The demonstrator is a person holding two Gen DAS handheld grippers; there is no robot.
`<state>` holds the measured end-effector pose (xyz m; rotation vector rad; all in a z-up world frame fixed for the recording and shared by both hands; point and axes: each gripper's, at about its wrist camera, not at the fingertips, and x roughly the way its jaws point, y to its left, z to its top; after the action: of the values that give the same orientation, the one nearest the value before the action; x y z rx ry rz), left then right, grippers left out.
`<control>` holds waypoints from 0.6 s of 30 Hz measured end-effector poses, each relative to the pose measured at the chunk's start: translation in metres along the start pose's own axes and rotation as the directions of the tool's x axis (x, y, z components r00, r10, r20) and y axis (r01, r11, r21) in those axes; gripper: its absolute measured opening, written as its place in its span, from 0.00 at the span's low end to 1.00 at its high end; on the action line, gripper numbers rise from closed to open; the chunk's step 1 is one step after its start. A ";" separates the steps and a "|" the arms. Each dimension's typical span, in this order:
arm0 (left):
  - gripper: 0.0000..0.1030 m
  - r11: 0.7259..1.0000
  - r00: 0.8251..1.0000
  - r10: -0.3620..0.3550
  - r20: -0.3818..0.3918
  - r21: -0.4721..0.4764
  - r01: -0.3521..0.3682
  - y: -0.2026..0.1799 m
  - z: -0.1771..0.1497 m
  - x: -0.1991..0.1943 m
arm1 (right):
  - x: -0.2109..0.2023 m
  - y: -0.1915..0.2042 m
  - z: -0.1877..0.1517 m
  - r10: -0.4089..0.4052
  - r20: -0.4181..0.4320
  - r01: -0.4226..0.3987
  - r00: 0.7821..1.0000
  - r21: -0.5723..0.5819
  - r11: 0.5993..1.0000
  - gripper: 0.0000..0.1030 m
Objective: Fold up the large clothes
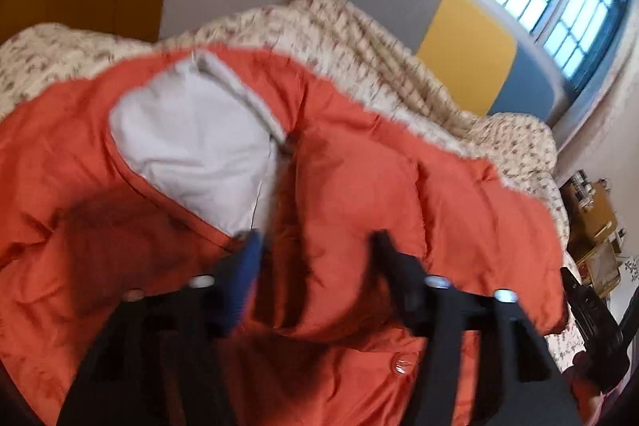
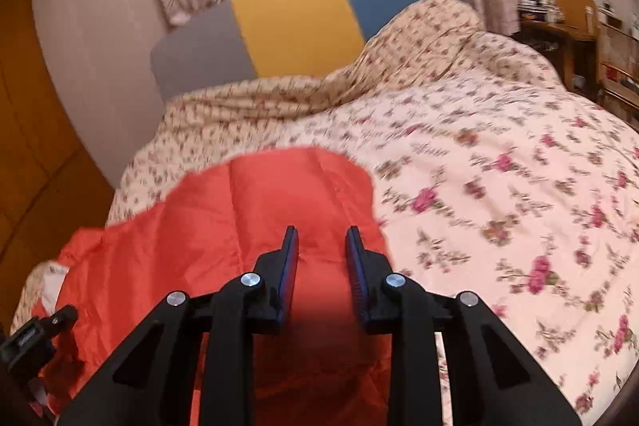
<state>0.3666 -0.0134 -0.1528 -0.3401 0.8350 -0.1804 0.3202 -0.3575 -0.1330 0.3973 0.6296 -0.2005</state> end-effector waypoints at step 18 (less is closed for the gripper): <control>0.75 0.997 0.988 0.074 0.133 -0.035 -0.070 0.013 -0.013 -0.041 | 0.039 0.019 -0.034 0.040 -0.139 -0.056 0.990 -0.115 0.992 0.22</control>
<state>0.3304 0.0073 -0.1369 -0.3463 0.7167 -0.0770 0.3390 -0.3288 -0.1761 0.3123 0.7616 -0.0897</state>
